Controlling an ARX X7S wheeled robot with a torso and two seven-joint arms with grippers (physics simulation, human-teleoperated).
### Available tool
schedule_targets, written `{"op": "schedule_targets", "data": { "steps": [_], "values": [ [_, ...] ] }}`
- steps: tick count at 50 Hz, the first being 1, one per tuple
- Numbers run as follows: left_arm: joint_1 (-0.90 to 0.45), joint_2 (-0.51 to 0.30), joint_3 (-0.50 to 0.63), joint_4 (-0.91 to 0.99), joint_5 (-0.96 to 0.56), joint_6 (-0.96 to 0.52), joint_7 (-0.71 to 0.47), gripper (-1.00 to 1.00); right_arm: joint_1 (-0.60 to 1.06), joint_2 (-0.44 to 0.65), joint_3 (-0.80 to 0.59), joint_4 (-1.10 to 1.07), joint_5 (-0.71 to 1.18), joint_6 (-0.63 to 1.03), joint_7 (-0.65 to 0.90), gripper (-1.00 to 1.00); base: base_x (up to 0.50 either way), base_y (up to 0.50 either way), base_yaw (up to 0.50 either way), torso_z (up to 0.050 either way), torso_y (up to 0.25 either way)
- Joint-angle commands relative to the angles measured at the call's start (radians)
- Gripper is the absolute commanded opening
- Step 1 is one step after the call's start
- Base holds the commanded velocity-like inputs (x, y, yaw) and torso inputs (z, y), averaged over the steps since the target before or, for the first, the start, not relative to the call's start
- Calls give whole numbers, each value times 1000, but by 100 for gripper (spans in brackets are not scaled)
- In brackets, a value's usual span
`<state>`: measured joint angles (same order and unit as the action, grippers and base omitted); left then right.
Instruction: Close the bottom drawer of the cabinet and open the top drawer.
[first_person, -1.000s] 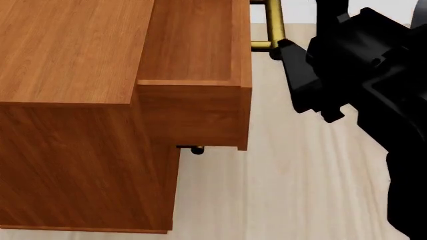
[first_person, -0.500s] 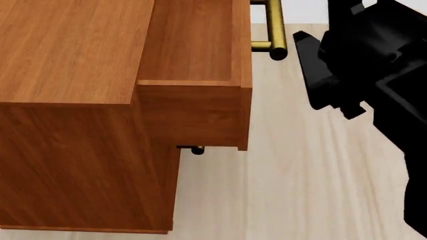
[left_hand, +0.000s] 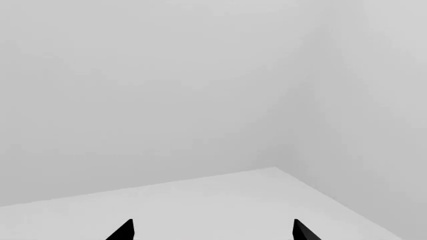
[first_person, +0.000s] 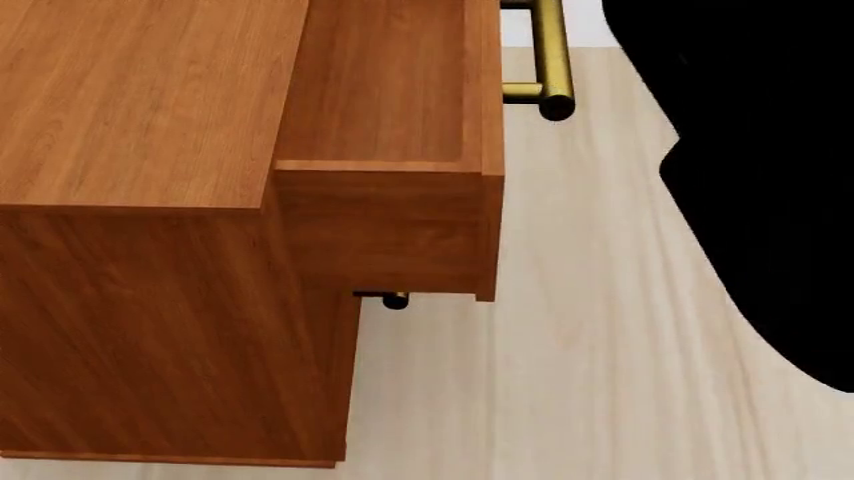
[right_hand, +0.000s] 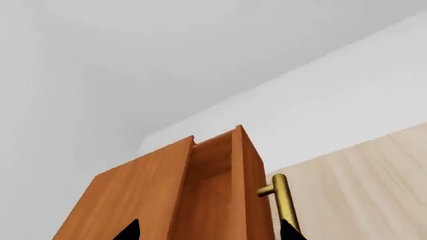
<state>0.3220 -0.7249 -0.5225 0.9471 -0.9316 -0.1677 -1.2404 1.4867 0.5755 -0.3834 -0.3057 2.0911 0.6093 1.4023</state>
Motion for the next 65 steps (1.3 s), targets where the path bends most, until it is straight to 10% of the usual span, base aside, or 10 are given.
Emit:
{"op": "schedule_targets", "data": {
  "steps": [1, 65],
  "values": [
    [-3, -17, -6, 6, -18, -6, -14, 100, 136, 27, -124, 18, -75, 121, 71, 100, 0, 0, 0, 0, 0],
    [2, -22, -1, 0, -17, 9, -14, 100, 59, -52, -371, 413, -51, 228, -63, 100, 0, 0, 0, 0, 0]
  ]
}}
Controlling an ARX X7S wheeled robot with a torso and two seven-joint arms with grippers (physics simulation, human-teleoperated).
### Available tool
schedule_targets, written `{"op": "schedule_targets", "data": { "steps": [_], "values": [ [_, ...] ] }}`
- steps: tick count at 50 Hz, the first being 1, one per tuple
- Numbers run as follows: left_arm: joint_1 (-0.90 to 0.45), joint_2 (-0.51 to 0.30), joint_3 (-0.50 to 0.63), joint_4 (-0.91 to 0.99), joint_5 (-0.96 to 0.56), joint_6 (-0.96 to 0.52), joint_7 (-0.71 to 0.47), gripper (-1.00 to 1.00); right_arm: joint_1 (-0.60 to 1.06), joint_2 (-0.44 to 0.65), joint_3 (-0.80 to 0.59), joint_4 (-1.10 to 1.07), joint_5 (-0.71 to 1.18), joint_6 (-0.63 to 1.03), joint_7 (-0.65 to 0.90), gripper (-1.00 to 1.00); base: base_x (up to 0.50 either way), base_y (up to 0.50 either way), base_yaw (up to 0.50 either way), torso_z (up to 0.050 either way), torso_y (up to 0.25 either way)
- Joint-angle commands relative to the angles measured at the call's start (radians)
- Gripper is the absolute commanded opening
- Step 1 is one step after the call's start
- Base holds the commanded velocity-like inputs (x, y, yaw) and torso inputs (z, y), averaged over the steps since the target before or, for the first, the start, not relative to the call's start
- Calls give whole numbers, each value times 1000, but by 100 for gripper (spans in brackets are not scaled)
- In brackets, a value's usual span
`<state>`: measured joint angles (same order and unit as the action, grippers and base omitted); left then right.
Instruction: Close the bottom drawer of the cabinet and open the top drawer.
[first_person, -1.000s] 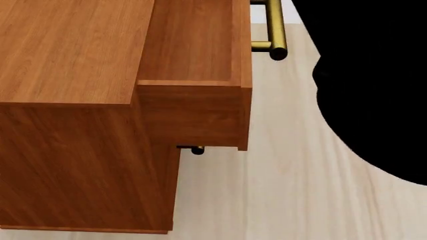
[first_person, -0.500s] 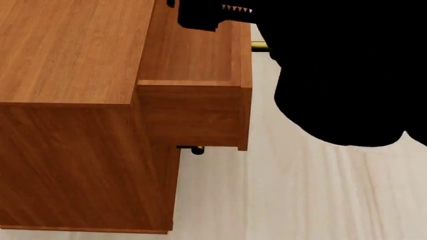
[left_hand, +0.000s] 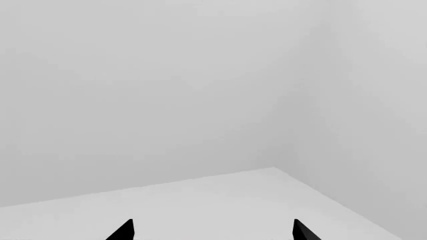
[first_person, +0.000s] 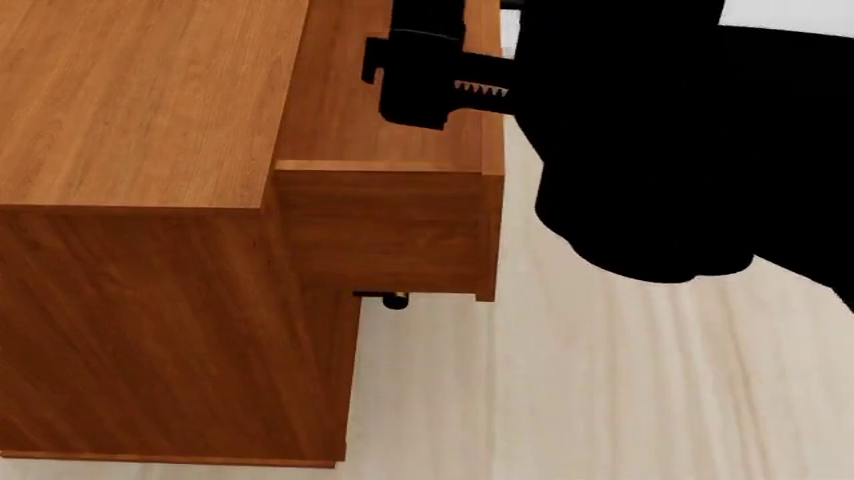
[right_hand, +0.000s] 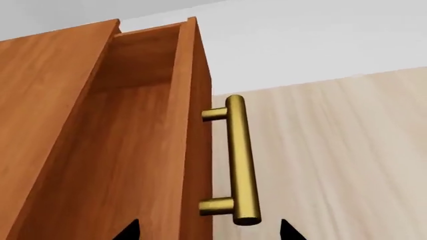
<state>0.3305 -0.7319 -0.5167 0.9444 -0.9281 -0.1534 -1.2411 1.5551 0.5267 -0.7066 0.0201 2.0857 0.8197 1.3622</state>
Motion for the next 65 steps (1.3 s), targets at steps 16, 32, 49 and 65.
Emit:
{"op": "schedule_targets", "data": {
  "steps": [16, 32, 49, 65],
  "values": [
    [9, 23, 15, -14, 24, 19, 22, 100, -22, 40, -175, 210, -155, 111, -1, 100, 1, 0, 0, 0, 0],
    [9, 18, 15, -10, 23, 19, 17, 100, 87, 175, -212, 249, -156, 218, 106, 100, 3, 0, 0, 0, -4],
    [2, 3, 10, -1, 11, 6, -2, 100, 219, 327, -239, 321, -147, 333, 161, 100, 0, 0, -3, 1, 4],
    [-3, -10, 6, 4, -3, 0, -13, 100, 295, 456, -309, 315, -92, 319, 201, 100, 0, 0, -5, 3, 13]
  ]
}}
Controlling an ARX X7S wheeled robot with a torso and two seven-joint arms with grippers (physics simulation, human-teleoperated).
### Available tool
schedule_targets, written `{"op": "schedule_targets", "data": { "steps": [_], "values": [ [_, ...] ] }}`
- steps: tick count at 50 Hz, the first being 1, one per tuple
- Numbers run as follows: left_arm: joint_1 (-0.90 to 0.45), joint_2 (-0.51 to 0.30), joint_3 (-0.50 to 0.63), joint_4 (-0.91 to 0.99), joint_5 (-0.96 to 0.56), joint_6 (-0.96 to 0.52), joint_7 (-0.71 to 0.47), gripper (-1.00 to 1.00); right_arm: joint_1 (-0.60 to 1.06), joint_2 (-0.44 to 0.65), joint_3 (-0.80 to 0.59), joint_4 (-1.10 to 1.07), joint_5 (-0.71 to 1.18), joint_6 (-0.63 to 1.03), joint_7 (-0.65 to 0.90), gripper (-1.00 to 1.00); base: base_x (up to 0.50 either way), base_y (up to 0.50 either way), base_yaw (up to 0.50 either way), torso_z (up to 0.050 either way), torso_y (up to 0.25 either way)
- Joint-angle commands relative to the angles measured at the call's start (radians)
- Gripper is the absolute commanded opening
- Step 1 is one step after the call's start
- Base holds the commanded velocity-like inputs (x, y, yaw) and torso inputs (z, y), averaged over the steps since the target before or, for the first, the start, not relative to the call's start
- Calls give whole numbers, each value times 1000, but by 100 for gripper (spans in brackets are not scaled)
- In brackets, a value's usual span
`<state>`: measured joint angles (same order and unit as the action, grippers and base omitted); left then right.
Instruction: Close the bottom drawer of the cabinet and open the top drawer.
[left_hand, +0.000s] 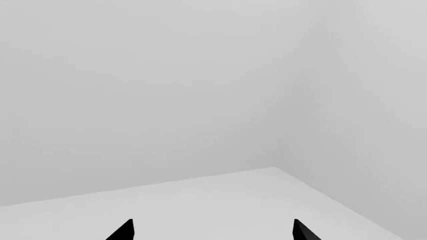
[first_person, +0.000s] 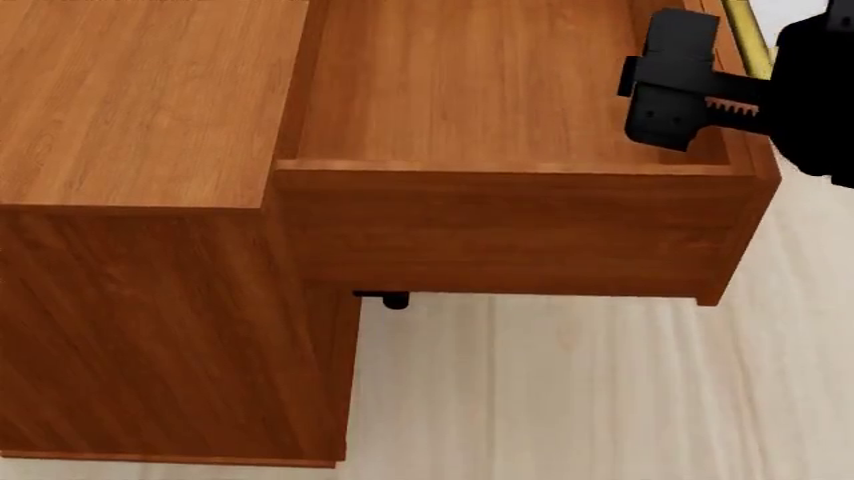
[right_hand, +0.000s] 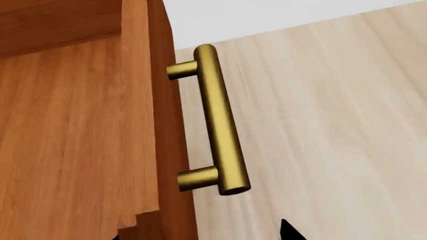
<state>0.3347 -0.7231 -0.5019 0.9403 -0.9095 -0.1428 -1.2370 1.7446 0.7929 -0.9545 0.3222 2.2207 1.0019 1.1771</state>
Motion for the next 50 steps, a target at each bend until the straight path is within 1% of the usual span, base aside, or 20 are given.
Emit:
{"op": "schedule_targets", "data": {
  "steps": [1, 5, 7, 9, 11, 14, 19, 22, 25, 27, 30, 32, 34, 36, 39, 43, 45, 47, 48, 50],
  "values": [
    [-2, -5, 0, 2, -3, -3, -4, 100, 110, 196, -71, 12, -225, 134, 385, 100, 0, 0, -9, 0, 0],
    [1, 8, 12, -5, 15, 3, 8, 100, 142, 233, -111, 2, -197, 122, 389, 100, 0, 0, -9, 3, 8],
    [-15, -32, -13, 9, -37, -20, -31, 100, 169, 248, -145, 1, -177, 111, 389, 100, 0, 0, -10, 0, 12],
    [-6, -10, 2, 2, -5, -8, -9, 100, 185, 251, -155, 13, -193, 112, 378, 100, 0, 0, -10, 5, 11],
    [-14, -33, -12, 10, -35, -21, -31, 100, 197, 271, -176, 1, -173, 93, 390, 100, 0, 0, -11, 0, 10],
    [0, 3, 11, -4, 11, 0, 3, 100, 209, 283, -194, -8, -164, 82, 387, 100, 0, 0, -11, 3, 8],
    [-19, -39, -8, 9, -38, -26, -36, 100, 253, 275, -165, -29, -104, 55, 369, 100, 0, 0, -11, 2, 11],
    [-5, -12, 4, 1, -5, -9, -11, 100, 301, 261, -133, -42, -49, 47, 358, 100, 0, 0, -12, 3, 11],
    [-23, -57, -21, 17, -60, -35, -54, 100, 333, 249, -78, -104, 24, 14, 319, 100, 0, 0, -10, 0, 4],
    [-2, -5, 12, -3, 9, -4, -4, 100, 372, 243, -55, -162, 85, 14, 339, 100, 0, 0, -5, 0, 0],
    [0, -2, 15, -3, 16, -3, 0, 100, 412, 241, -33, -230, 168, -14, 368, 100, 0, 0, -1, 0, 0],
    [-20, -53, -15, 15, -50, -33, -50, 100, 477, 240, -59, -279, 207, -22, 389, 100, 0, 0, 0, 0, 0],
    [-1, -10, 12, 0, 8, -8, -9, 100, 545, 249, -106, -327, 247, -53, 389, 100, 0, 0, 0, 0, 0],
    [-4, -20, 6, 4, -4, -14, -18, 100, 609, 271, -151, -394, 282, -96, 393, 100, 0, 0, 0, 0, 0],
    [-12, -36, -2, 10, -23, -24, -32, 100, 611, 307, -144, -497, 317, -133, 393, 100, 0, 0, 0, 0, 0],
    [2, -4, 19, -3, 21, -5, 0, 100, 611, 360, -122, -646, 372, -211, 394, 100, 0, 0, 0, 0, 0],
    [-10, -33, 3, 11, -13, -25, -29, 100, 611, 395, -106, -734, 376, -234, 394, 100, 0, 0, 0, 0, 0],
    [-1, -9, 19, 0, 19, -10, -6, 100, 611, 420, -92, -805, 414, -292, 394, 100, 0, 0, 0, 0, 0],
    [-15, -44, 0, 13, -24, -31, -39, 100, 611, 435, -83, -848, 423, -301, 394, 100, 0, 0, 0, 0, 0],
    [-1, -13, 17, 2, 16, -11, -10, 100, 611, 467, -66, -917, 428, -326, 394, 100, 0, 0, 0, 0, 0]
  ]
}}
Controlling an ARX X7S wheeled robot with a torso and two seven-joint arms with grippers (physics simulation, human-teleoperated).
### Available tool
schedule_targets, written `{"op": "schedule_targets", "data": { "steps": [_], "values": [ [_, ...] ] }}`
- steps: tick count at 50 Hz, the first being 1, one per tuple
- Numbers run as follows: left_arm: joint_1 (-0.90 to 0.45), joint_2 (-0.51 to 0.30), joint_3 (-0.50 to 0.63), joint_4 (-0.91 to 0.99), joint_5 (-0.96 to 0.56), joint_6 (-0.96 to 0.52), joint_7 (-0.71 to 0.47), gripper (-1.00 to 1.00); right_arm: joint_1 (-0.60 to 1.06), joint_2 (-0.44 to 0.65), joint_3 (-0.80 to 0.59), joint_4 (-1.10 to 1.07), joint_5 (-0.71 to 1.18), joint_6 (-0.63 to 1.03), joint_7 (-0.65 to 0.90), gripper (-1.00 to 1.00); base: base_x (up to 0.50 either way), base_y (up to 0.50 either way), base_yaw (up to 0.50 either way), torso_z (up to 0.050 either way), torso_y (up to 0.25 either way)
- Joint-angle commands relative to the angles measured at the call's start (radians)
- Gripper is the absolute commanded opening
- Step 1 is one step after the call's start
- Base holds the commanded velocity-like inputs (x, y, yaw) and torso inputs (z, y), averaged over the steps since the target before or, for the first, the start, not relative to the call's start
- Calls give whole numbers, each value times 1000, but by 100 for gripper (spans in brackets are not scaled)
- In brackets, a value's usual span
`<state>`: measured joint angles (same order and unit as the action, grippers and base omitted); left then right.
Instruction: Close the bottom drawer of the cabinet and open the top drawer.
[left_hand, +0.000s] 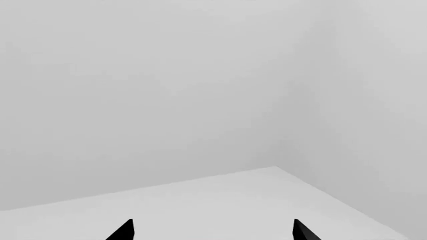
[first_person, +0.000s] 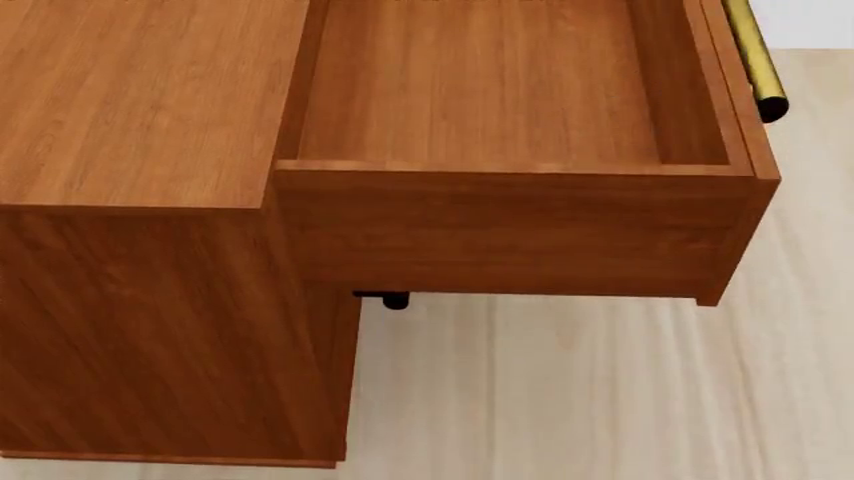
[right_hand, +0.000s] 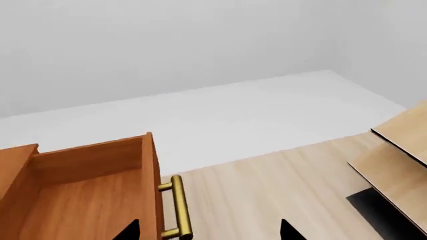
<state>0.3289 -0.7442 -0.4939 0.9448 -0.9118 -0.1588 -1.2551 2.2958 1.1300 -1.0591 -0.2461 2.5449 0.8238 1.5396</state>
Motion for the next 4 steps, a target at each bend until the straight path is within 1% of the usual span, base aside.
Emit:
{"op": "schedule_targets", "data": {
  "steps": [1, 2, 3, 4],
  "values": [
    [7, 12, 11, -3, 23, 7, 12, 100, 60, 154, 50, -398, 115, -175, 31, 100, 0, 0, 0, 0, 0],
    [8, 15, 12, -4, 28, 9, 15, 100, 60, 167, 53, -425, 126, -190, 31, 100, 0, 0, 0, 0, 0],
    [2, 0, 3, 3, 10, -1, 1, 100, 60, 181, 69, -472, 119, -198, 31, 100, 0, 0, 0, 0, 0],
    [-13, -35, -13, 14, -31, -22, -32, 100, 60, 197, 72, -510, 128, -210, 31, 100, 0, 0, 0, 0, 0]
  ]
}}
